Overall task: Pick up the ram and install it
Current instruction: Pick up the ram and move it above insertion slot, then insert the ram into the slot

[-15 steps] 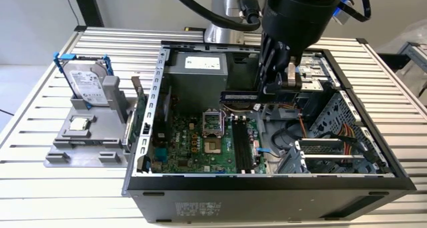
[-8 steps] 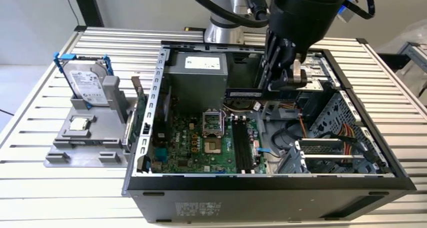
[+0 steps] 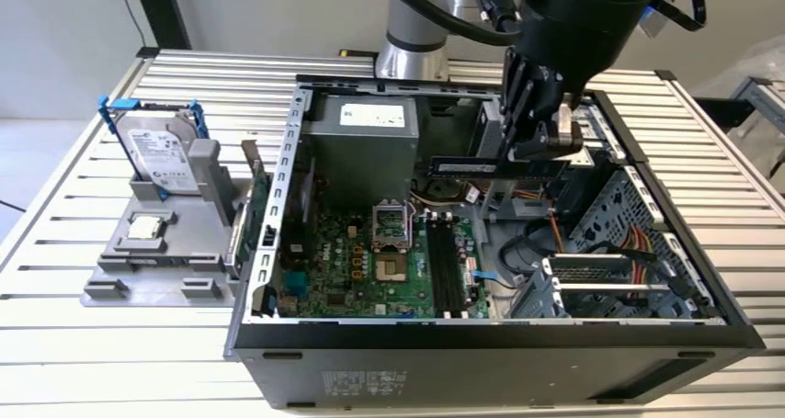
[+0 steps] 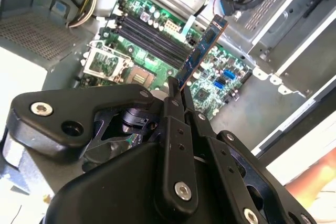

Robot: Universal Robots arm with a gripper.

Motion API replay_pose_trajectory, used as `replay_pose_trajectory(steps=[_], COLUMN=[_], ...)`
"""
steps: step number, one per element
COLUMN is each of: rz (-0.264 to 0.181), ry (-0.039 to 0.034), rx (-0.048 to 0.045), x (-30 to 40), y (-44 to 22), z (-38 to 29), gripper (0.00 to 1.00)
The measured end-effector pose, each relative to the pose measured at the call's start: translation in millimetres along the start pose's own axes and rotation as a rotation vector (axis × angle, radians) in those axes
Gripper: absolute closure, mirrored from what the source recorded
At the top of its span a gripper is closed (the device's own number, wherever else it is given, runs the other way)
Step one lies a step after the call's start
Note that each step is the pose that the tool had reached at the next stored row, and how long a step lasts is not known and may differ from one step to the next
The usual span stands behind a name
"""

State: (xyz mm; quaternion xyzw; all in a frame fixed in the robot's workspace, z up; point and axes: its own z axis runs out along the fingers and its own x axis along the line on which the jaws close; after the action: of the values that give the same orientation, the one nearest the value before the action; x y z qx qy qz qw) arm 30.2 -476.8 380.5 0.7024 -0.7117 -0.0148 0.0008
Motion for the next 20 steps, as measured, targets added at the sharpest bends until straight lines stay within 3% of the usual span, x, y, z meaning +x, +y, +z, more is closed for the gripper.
replay_pose_trajectory(steps=[7,14,20], rz=[0.000,0.006,0.016], ry=[-0.0001,-0.0002,-0.0004], rx=[0.0000,0.0001,0.0004], x=[-6.8,-19.5,-22.2], y=[-8.8,-8.6,-4.5], z=[0.0,0.2,0.7], gripper=[1.00,1.00,1.00])
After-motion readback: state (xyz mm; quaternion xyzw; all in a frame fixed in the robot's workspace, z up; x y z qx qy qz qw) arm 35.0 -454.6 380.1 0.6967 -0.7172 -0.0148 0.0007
